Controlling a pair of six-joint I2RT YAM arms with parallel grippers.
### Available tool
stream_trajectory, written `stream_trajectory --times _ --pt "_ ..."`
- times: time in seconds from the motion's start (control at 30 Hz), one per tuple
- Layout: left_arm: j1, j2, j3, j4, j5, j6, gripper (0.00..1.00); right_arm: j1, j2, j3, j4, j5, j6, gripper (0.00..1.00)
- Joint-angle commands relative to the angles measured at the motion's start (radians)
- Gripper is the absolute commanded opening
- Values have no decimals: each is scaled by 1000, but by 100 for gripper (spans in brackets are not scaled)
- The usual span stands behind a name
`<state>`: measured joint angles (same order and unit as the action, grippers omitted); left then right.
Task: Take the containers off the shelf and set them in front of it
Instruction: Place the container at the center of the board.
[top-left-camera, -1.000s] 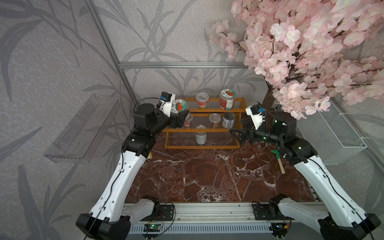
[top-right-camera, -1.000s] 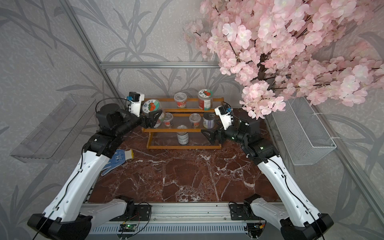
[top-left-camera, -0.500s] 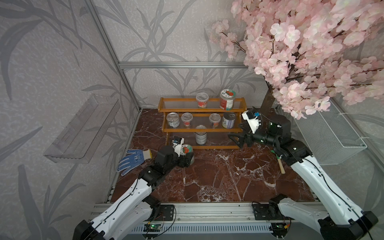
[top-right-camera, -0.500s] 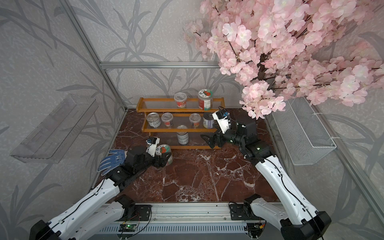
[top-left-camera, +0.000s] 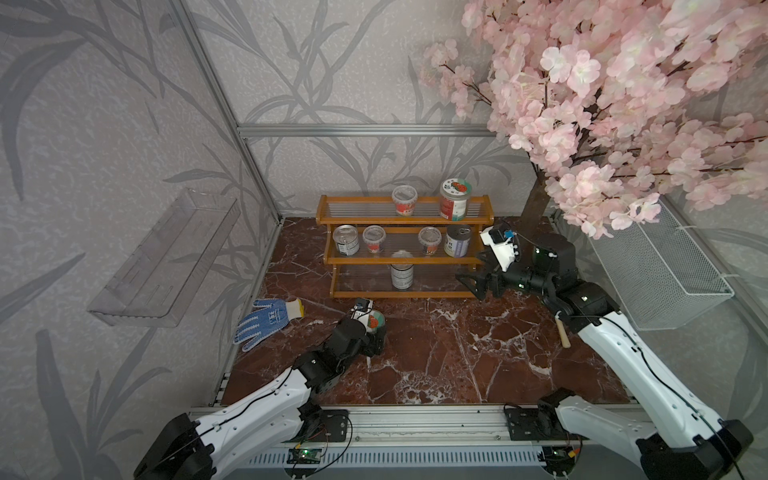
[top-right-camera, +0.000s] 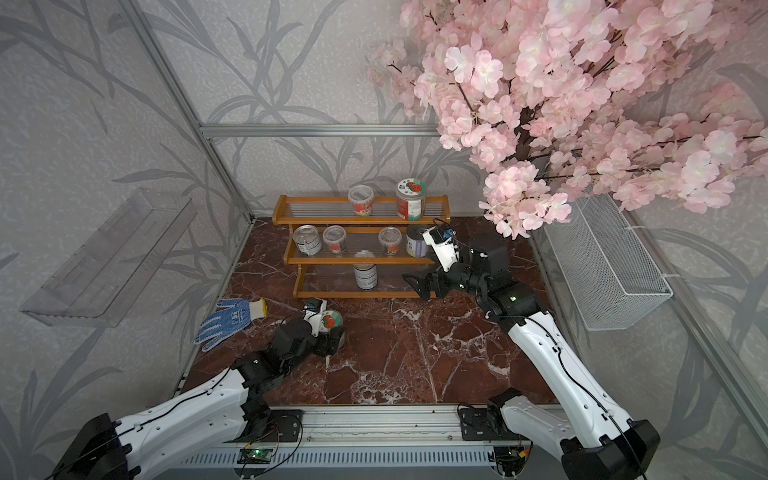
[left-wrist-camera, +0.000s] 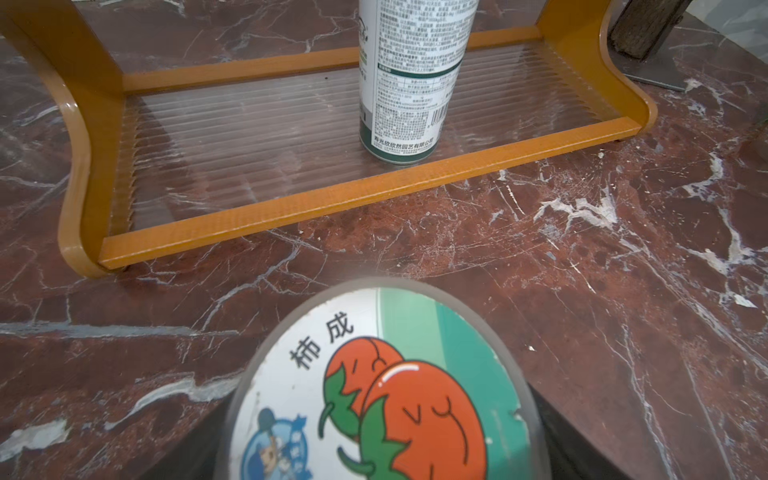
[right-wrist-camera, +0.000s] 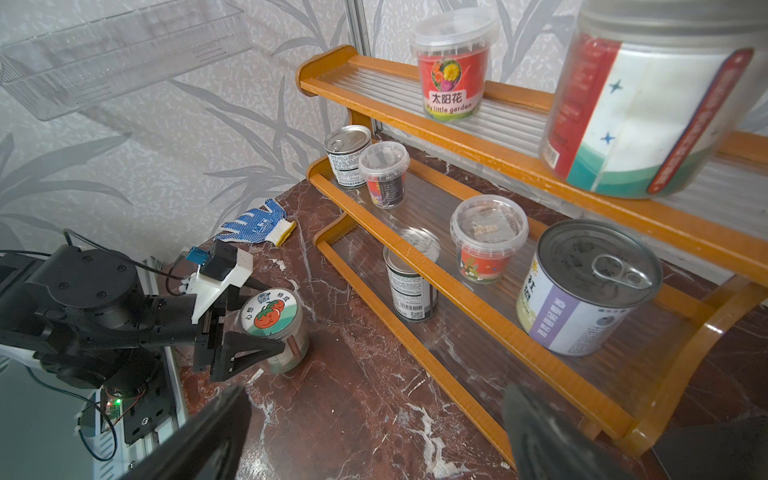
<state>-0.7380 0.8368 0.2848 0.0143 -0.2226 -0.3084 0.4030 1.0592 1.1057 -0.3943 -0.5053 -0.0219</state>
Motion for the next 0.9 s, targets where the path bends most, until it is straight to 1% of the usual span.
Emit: stream_trajectory --times 0.0,0.07,0.17,0.23,0.3,0.4,0.53,0.63,0.73,0.87 --pt "-9 18 -12 81 -58 -5 74 -3 -27 -14 3 7 -11 99" --pt "-8 31 -8 92 -57 -1 76 -3 -29 -17 3 9 -11 99" --pt "-8 49 -13 113 -47 5 82 -4 -30 -19 1 14 -12 99" --pt "-8 58 -9 112 -37 4 88 -4 -33 -24 3 19 -13 99" --pt "-7 62 -3 101 -38 -10 94 -3 -37 -28 5 21 -11 99" --pt "-6 56 14 58 -9 -30 99 -3 -43 -32 -1 25 -11 99" --pt "-6 40 7 30 -2 -40 100 -4 -43 -34 -1 30 -12 99" --pt "-6 14 33 9 -16 -27 100 -4 -36 -28 1 30 -10 99" --pt "-3 -12 85 -28 -51 -16 100 -4 -31 -21 2 28 -5 99" --pt "12 -5 212 -124 -87 43 100 -4 -30 -11 3 28 1 99"
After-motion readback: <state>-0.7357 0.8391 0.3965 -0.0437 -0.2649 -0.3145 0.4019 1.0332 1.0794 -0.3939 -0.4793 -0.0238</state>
